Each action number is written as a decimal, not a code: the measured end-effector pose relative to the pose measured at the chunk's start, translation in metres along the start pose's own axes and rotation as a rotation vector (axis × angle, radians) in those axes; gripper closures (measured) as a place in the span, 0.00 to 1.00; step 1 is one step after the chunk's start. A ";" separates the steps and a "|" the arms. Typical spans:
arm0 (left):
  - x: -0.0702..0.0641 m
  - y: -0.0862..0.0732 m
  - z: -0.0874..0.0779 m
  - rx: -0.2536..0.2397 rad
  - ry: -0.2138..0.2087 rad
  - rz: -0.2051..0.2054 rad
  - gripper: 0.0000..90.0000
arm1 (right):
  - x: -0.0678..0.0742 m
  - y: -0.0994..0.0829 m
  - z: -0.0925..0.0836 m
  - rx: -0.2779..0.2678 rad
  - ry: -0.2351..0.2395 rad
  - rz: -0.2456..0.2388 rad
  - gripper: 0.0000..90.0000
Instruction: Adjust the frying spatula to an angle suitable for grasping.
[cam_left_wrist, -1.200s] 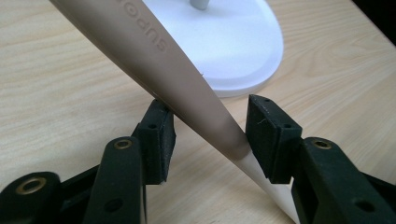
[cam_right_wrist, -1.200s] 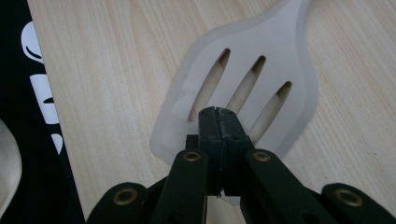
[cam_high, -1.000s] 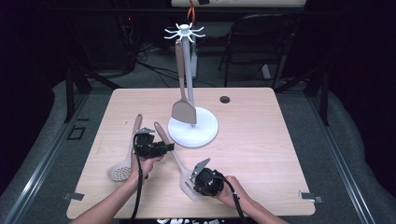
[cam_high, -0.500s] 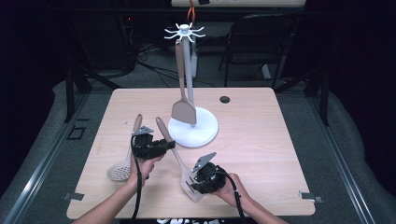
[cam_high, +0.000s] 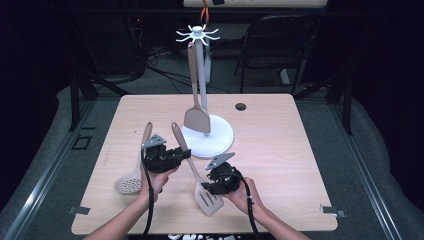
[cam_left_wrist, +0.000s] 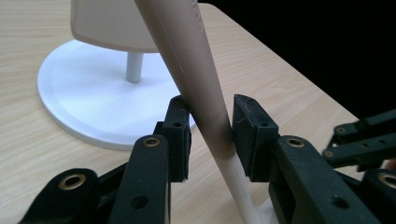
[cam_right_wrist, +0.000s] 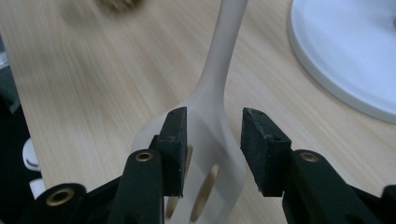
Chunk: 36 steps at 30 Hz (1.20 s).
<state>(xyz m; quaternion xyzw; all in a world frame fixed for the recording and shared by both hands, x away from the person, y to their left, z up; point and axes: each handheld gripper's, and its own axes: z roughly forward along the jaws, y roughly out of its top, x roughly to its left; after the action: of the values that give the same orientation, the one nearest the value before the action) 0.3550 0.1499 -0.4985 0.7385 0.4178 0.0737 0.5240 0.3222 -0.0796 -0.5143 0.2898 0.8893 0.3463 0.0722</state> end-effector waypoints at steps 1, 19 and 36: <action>-0.001 0.000 0.000 -0.008 -0.004 0.001 0.76 | -0.001 0.002 0.001 -0.008 0.002 0.006 0.68; -0.017 0.000 -0.002 -0.039 -0.058 0.069 0.77 | -0.001 0.016 0.013 -0.062 0.006 0.057 0.83; -0.024 -0.004 0.001 -0.086 -0.135 0.033 0.83 | 0.001 0.015 0.006 -0.095 -0.002 0.047 0.74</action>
<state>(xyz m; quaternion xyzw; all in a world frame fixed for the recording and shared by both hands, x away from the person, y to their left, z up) 0.3381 0.1333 -0.4947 0.7254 0.3658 0.0501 0.5809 0.3306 -0.0670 -0.5094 0.3071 0.8648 0.3893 0.0787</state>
